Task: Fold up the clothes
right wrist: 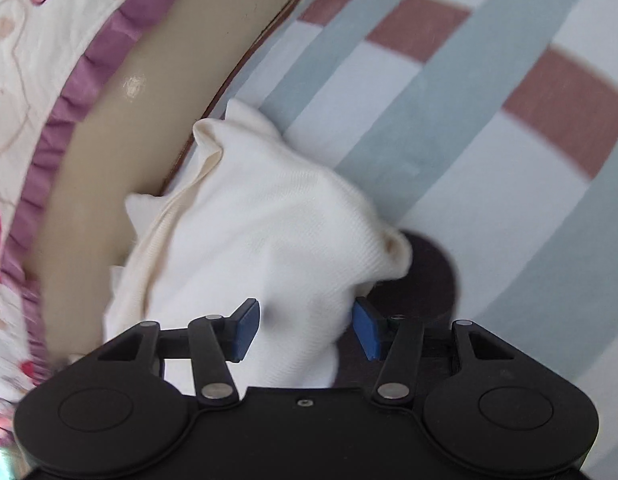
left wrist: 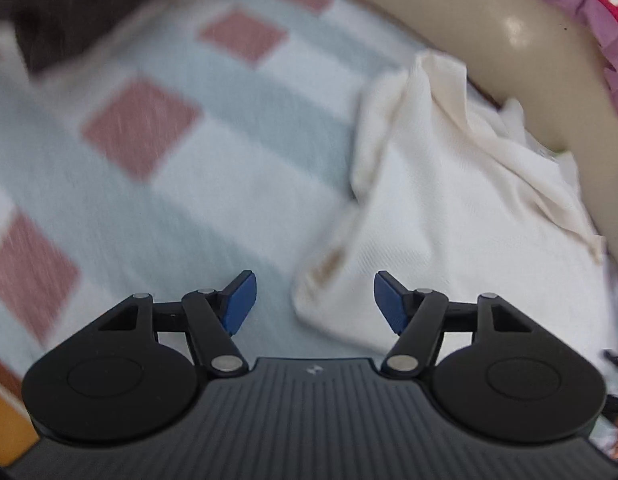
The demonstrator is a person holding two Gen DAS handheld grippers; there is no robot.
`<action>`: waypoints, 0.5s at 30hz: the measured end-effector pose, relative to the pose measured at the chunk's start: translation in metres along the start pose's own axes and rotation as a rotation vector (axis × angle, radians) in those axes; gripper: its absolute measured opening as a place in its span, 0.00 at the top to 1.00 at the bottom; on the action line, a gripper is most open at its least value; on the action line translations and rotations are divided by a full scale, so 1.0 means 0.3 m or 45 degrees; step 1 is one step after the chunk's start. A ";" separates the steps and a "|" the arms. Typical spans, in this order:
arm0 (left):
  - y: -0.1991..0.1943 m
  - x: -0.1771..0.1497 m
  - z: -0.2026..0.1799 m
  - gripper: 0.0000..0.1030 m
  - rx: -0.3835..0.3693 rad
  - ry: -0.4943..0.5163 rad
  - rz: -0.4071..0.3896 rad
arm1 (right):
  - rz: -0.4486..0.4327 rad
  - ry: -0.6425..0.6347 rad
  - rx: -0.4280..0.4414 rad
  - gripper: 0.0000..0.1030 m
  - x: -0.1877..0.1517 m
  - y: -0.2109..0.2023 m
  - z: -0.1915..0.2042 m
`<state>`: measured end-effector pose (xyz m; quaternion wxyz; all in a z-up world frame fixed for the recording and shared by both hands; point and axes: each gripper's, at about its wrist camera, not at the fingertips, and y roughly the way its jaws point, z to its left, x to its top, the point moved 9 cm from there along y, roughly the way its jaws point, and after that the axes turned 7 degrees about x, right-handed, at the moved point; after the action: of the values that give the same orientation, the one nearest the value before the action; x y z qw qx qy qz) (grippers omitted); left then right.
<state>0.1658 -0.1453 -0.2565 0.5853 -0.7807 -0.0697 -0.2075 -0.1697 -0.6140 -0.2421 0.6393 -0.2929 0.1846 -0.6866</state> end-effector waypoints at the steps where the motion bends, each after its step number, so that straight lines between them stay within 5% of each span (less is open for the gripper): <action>1: 0.003 0.001 -0.001 0.37 -0.025 -0.015 0.003 | -0.038 0.017 0.026 0.44 0.007 0.005 -0.003; 5: 0.014 -0.016 -0.032 0.34 -0.298 -0.150 0.099 | -0.097 0.164 0.117 0.42 0.039 0.010 -0.014; 10: 0.018 -0.022 -0.086 0.31 -0.220 -0.030 0.007 | -0.102 0.146 0.146 0.45 0.083 0.008 -0.008; 12: 0.023 -0.025 -0.127 0.34 -0.148 0.094 -0.035 | -0.111 0.056 0.139 0.70 0.104 0.027 0.009; 13: 0.027 -0.028 -0.150 0.65 -0.098 0.192 -0.067 | -0.124 -0.051 0.112 0.89 0.098 0.023 0.035; 14: 0.032 -0.034 -0.171 0.87 -0.054 0.282 -0.097 | -0.138 -0.161 0.083 0.89 0.090 0.015 0.062; 15: 0.035 -0.044 -0.187 0.92 -0.029 0.344 -0.115 | -0.152 -0.272 0.053 0.89 0.082 0.006 0.091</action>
<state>0.1439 -0.1997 -0.2582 0.5703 -0.7484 -0.0231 -0.3377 -0.1512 -0.6352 -0.2185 0.6193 -0.3614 0.0834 -0.6920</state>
